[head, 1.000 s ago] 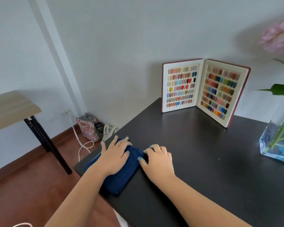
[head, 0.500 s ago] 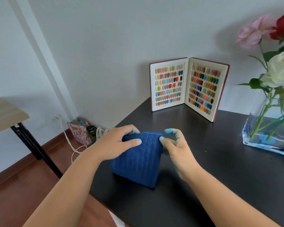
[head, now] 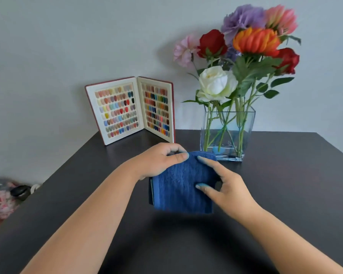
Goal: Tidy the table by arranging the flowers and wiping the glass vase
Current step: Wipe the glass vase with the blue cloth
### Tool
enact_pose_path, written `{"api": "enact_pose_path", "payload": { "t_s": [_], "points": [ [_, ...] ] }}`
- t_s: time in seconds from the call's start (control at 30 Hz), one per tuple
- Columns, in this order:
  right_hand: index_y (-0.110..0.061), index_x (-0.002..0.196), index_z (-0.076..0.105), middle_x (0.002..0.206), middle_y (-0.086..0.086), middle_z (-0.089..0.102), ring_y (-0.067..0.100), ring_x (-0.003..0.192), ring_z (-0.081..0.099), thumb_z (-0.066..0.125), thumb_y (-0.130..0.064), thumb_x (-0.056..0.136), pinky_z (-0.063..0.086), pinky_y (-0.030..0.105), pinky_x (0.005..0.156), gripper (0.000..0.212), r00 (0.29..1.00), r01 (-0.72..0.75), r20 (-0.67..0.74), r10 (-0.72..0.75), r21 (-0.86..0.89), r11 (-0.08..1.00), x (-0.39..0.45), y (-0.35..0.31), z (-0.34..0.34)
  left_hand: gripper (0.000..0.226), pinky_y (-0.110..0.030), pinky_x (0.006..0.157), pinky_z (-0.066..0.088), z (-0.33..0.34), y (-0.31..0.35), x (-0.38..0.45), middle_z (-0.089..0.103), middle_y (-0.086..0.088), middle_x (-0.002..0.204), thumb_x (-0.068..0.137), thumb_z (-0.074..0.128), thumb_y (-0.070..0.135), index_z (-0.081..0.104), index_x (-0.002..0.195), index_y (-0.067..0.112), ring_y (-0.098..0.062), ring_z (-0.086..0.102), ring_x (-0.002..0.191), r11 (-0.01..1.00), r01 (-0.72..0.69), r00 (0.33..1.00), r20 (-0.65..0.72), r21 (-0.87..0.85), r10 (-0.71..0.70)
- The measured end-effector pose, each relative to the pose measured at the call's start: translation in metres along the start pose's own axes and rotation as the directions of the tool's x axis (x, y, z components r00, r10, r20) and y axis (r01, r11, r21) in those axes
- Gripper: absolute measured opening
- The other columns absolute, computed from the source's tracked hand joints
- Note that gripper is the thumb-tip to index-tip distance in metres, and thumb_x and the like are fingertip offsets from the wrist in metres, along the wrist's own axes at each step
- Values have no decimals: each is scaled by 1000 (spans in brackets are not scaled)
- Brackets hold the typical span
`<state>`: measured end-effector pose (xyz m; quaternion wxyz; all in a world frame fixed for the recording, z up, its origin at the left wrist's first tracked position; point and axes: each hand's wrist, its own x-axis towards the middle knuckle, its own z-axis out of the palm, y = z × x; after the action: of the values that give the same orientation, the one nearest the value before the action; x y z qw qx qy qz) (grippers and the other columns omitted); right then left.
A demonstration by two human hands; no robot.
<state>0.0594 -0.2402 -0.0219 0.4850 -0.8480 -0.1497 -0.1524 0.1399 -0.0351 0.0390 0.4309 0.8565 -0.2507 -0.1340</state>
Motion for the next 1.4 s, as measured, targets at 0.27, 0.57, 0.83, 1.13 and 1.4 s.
{"api": "enact_pose_path", "payload": {
  "t_s": [0.27, 0.57, 0.83, 1.13, 1.4],
  "points": [
    [-28, 104, 74, 101, -4, 48, 15, 95, 44, 79, -25, 77, 36, 23, 87, 28, 994, -36, -111, -13, -421, 906, -12, 47, -35, 35, -25, 101, 36, 57, -13, 37, 51, 15, 129, 93, 54, 47, 57, 126, 36, -4, 49, 121, 974, -98, 995, 39, 206, 91],
    [-37, 103, 63, 108, -15, 66, 7, 103, 59, 72, -23, 84, 50, 41, 93, 25, 977, -146, -173, 126, -110, 983, -2, 51, -69, 20, -10, 77, 42, 78, -22, 49, 66, 21, 106, 89, 68, 25, 64, 107, 32, 6, 60, 98, 981, -174, 980, -83, 90, 182],
    [-21, 129, 46, 130, 10, 52, 30, 113, 53, 77, -24, 77, 48, 46, 93, 61, 945, 163, -139, -296, -584, 795, 26, 76, -49, 19, -28, 89, 54, 81, 13, 91, 69, 6, 109, 92, 64, 24, 64, 110, 29, -7, 64, 102, 949, -196, 967, -212, -248, 145],
    [-16, 126, 56, 112, 8, 50, 30, 91, 50, 61, -7, 85, 43, 39, 79, 42, 726, 277, -265, -634, -732, 623, 77, 83, -73, 18, -39, 96, 49, 36, 11, 113, 64, 9, 109, 89, 63, 41, 65, 105, 34, -17, 60, 109, 913, -258, 844, -534, -315, 55],
    [-10, 127, 61, 121, 13, 43, 36, 92, 48, 62, -11, 76, 44, 45, 81, 51, 757, 218, -114, -643, -884, 414, 122, 84, -49, 53, -47, 114, 28, 24, 20, 163, 51, 0, 141, 93, 55, 46, 48, 138, 20, -26, 43, 134, 824, -95, 945, -311, -559, -102]
  ]
}}
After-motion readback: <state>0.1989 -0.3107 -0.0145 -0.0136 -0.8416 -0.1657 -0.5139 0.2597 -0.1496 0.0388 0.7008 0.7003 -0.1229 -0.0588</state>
